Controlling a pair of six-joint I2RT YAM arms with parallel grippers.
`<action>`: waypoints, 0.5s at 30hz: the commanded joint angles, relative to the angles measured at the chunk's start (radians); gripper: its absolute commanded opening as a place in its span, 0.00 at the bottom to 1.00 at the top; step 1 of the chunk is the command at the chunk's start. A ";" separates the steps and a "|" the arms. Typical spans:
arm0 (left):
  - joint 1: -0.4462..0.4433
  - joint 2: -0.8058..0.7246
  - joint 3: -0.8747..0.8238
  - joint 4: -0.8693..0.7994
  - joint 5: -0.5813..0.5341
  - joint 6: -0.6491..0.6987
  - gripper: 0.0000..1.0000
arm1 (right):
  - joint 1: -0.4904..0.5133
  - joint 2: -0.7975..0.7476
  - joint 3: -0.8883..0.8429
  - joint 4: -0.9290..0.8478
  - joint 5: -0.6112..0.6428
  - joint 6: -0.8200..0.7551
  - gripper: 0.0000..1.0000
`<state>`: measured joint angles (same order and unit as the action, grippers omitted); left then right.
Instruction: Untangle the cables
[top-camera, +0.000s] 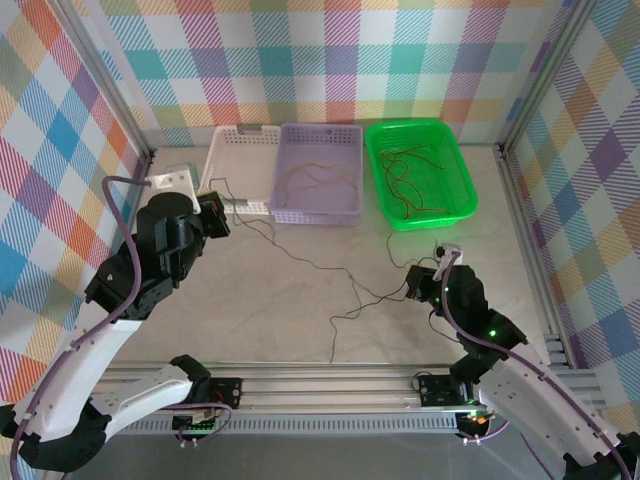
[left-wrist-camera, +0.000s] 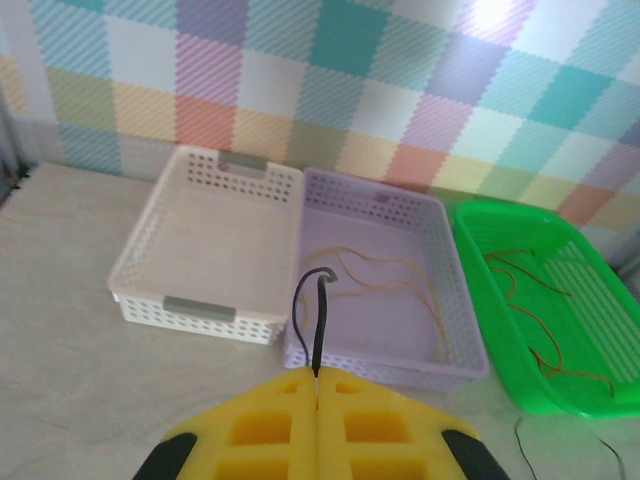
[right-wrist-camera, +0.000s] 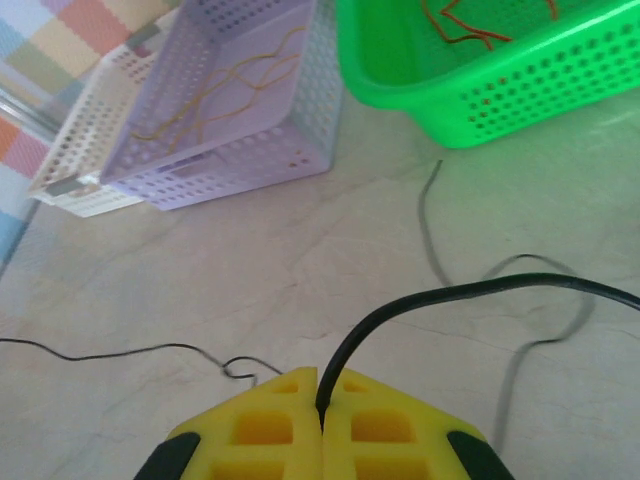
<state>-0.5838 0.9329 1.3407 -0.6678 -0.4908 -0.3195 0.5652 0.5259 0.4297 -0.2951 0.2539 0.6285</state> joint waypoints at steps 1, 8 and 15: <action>0.059 0.035 0.057 0.072 -0.037 0.034 0.00 | -0.013 -0.023 0.024 -0.121 0.140 0.071 0.00; 0.186 0.147 0.223 0.132 0.034 0.003 0.00 | -0.053 -0.056 0.030 -0.216 0.185 0.119 0.00; 0.213 0.236 0.407 0.140 0.113 -0.009 0.00 | -0.063 -0.075 0.030 -0.150 0.086 0.063 0.00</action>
<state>-0.3836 1.1625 1.6829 -0.5663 -0.4282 -0.3214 0.5068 0.4610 0.4301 -0.4904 0.3912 0.7197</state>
